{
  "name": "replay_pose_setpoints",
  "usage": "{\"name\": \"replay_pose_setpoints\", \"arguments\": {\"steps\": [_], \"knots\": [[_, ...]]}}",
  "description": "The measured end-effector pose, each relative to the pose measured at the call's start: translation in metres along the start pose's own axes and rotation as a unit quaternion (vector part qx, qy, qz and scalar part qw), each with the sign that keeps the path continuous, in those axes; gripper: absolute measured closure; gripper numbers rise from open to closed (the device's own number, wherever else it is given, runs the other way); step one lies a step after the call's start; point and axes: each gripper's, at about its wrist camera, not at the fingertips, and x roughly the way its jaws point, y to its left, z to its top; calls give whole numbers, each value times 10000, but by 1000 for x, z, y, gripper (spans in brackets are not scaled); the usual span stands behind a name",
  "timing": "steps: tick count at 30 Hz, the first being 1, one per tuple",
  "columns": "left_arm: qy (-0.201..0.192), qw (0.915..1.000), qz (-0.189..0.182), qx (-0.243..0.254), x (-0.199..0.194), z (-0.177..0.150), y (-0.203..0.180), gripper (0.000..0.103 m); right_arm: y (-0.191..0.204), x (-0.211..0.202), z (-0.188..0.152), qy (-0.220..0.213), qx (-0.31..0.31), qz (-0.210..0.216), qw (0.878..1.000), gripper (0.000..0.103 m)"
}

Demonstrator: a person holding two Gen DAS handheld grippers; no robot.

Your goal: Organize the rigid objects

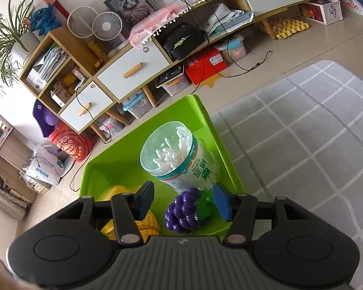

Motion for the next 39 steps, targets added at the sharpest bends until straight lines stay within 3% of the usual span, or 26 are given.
{"name": "replay_pose_setpoints", "arguments": {"steps": [10,23,29,39], "knots": [[126,9996,3,-246,-16,3,5,5,2,-20,-3,-33,23,-6,10000,53],[164,9991,-11,-402,-53,-5,6,4,8,-59,-8,-36,-173,-192,9997,52],[134,9974,-116,-699,-75,-9,10,4,7,-77,-19,69,-89,0,9999,51],[216,9966,-118,-782,-107,-27,11,4,12,-102,-45,190,-531,-17,9984,51]]}}
